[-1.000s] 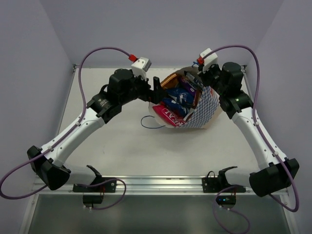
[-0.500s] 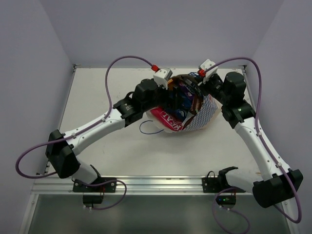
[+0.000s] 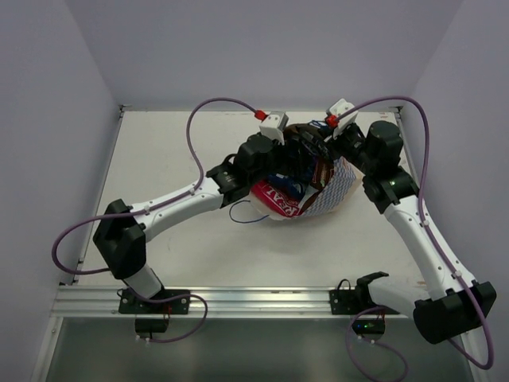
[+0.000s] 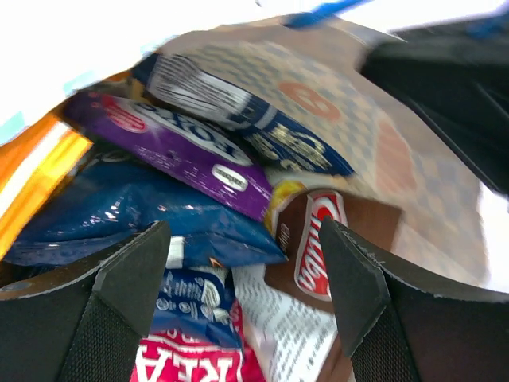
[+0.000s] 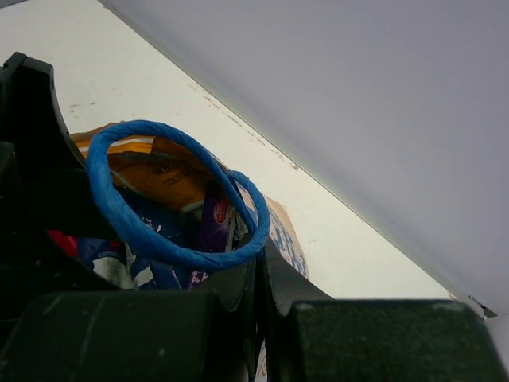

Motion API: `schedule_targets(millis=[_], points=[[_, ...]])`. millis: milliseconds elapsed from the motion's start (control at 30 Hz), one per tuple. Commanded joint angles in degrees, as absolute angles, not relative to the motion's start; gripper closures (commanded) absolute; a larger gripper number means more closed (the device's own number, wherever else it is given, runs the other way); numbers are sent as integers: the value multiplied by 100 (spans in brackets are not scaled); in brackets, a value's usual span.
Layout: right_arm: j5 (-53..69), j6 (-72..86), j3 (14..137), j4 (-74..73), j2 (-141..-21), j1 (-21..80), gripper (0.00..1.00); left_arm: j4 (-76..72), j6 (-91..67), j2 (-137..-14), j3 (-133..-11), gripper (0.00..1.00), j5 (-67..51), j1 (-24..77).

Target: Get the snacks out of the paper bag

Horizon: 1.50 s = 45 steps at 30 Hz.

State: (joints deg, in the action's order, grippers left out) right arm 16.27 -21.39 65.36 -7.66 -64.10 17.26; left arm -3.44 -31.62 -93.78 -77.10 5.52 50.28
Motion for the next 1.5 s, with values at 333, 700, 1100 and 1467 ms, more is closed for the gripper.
schedule_targets(millis=[333, 700, 1100, 1467], points=[[1863, -1556, 6293, -141, -6038, 1802, 100, -1090, -4648, -9616, -7524, 21, 2004, 5045], [1863, -1362, 6135, -35, -6021, 1828, 100, -589, -5555, -9132, -6653, 16, 2030, 5089], [1881, -1318, 5986, 131, -5880, 1837, 100, 183, -6029, -8939, -6398, 16, 1995, 5098], [1934, -1266, 5915, 176, -5862, 1837, 100, 465, -6214, -8921, -6196, 20, 2004, 5098]])
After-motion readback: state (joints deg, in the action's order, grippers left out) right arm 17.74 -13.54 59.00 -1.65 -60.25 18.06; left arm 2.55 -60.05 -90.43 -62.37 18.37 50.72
